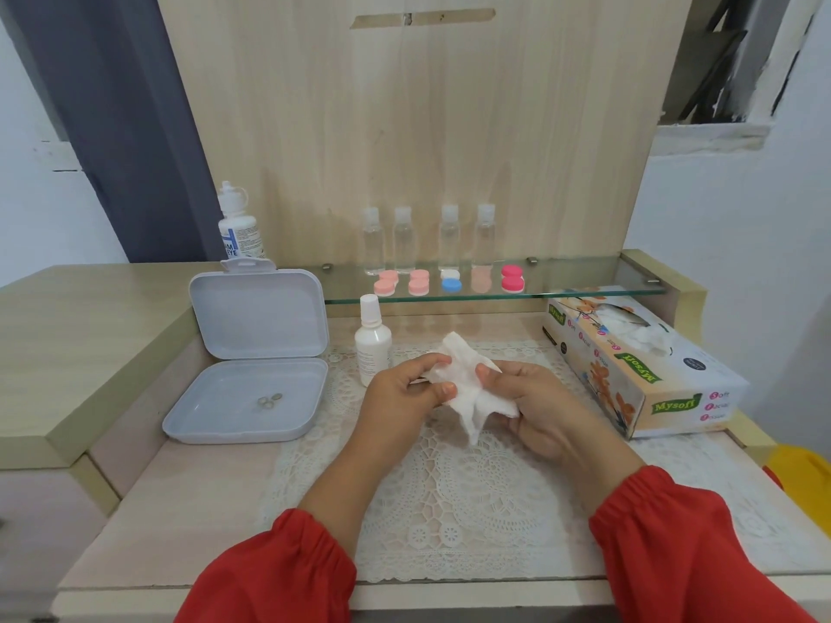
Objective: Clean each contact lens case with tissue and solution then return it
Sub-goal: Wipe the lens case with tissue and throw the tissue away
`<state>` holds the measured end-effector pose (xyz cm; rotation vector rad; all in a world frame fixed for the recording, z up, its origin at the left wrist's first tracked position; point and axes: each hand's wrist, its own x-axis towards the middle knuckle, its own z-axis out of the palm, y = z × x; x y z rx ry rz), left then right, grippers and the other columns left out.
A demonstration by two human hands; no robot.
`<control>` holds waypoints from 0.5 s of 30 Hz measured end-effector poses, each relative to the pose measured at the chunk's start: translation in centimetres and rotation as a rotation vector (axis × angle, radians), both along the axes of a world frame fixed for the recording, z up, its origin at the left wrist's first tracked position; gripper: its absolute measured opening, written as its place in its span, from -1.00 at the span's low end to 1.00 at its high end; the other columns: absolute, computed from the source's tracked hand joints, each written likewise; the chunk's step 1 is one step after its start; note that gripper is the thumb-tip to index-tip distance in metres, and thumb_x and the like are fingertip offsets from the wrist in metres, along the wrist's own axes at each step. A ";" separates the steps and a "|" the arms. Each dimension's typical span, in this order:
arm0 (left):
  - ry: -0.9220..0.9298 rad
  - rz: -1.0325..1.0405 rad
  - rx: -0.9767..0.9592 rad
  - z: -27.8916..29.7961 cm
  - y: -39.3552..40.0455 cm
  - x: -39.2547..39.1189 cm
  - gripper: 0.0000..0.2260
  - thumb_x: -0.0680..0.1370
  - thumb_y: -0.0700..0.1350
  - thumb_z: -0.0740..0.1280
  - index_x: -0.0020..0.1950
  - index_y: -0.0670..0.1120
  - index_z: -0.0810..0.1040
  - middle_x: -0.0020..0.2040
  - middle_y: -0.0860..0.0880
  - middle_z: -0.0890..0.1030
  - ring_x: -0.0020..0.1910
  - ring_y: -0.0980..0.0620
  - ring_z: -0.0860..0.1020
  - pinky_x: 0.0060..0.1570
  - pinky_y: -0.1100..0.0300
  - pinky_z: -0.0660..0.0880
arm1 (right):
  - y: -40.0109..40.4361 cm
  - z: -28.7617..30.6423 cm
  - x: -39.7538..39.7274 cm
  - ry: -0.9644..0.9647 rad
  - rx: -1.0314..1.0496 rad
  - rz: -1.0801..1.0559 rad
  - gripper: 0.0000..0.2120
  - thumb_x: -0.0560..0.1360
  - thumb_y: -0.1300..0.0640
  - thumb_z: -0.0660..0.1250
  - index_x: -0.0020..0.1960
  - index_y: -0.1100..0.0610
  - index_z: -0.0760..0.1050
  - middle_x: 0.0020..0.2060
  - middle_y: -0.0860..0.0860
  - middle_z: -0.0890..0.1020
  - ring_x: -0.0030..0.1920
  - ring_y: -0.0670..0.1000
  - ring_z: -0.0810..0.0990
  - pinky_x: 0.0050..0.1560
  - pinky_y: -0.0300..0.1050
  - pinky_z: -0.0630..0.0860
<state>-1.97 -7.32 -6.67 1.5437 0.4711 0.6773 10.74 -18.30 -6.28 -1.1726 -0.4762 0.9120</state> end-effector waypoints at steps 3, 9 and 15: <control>-0.012 -0.003 0.015 0.0 0.1 0.0 -0.72 0.46 -0.32 0.42 0.06 0.02 0.64 -0.11 -0.06 0.71 -0.06 -0.01 0.67 0.06 0.15 0.58 | 0.0 0.0 -0.1 -0.073 -0.031 -0.098 -0.84 0.42 0.27 0.40 -0.05 0.35 0.58 -0.23 0.23 0.69 -0.35 0.10 0.67 -0.43 -0.12 0.57; -0.077 0.028 -0.064 0.0 0.5 0.1 -0.75 0.49 -0.34 0.39 0.11 -0.09 0.61 -0.04 -0.12 0.69 -0.03 -0.01 0.67 0.00 0.20 0.59 | -0.3 0.0 0.4 -0.315 -0.052 -0.312 -0.95 0.45 0.18 0.44 -0.11 0.16 0.63 -0.16 0.15 0.71 -0.14 0.17 0.69 -0.05 0.14 0.62; -0.099 -0.076 -0.094 -0.1 0.5 -0.1 -0.72 0.49 -0.41 0.34 0.15 -0.15 0.59 -0.07 -0.14 0.69 -0.06 -0.05 0.68 -0.06 0.22 0.59 | -0.3 0.2 -0.8 -0.423 -0.026 -0.224 -0.65 0.55 0.04 0.31 -0.08 0.35 0.63 -0.27 0.16 0.65 -0.26 0.07 0.59 -0.21 -0.11 0.48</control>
